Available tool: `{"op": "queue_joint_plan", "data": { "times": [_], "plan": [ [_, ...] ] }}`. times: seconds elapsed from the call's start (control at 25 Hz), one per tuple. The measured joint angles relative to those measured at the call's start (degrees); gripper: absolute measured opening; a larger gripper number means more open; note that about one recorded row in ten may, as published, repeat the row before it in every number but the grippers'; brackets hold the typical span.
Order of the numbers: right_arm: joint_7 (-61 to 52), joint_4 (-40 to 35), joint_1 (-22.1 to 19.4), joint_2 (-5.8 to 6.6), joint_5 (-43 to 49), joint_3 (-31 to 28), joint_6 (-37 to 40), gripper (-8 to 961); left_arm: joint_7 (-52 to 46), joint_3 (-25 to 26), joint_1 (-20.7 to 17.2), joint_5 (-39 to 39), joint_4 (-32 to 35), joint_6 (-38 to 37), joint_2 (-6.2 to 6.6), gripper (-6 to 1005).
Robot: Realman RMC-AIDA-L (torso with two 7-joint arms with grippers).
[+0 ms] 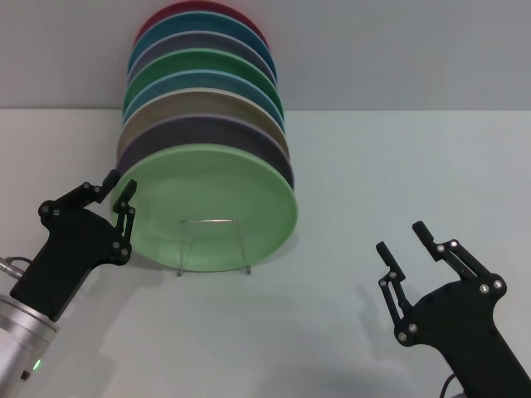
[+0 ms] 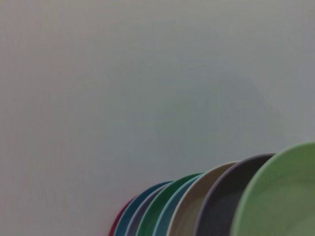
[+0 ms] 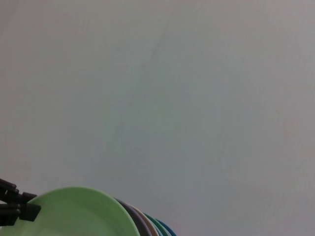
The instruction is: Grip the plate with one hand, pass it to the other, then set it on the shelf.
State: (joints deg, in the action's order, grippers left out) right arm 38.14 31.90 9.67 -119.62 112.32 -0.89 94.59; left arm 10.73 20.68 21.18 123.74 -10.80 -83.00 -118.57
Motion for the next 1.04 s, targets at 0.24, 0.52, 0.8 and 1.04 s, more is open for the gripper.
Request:
{"op": "queue_joint_plan", "data": {
  "times": [0.24,0.52,0.8,1.04],
  "plan": [
    [0.0,0.0,0.3,0.0,0.0,-0.2,-0.7,366,0.0,0.2,-1.2,0.0,-0.1,-4.2,0.1,254],
    [-1.3,-0.5,0.8,0.03,0.0,-2.9,-2.1,365,-2.3,-0.1,-6.4,0.0,-0.2,-16.3,0.22,400],
    [-17.1,-4.9,1.0,0.24,0.0,-12.1,0.6,365,-26.0,8.5,-7.2,-0.7,3.0,-19.0,0.27,506],
    [-35.9,-12.6,2.8,0.35,0.0,-18.5,0.3,365,-28.4,12.0,-6.8,-0.7,2.7,-15.5,0.08,777]
  ]
}}
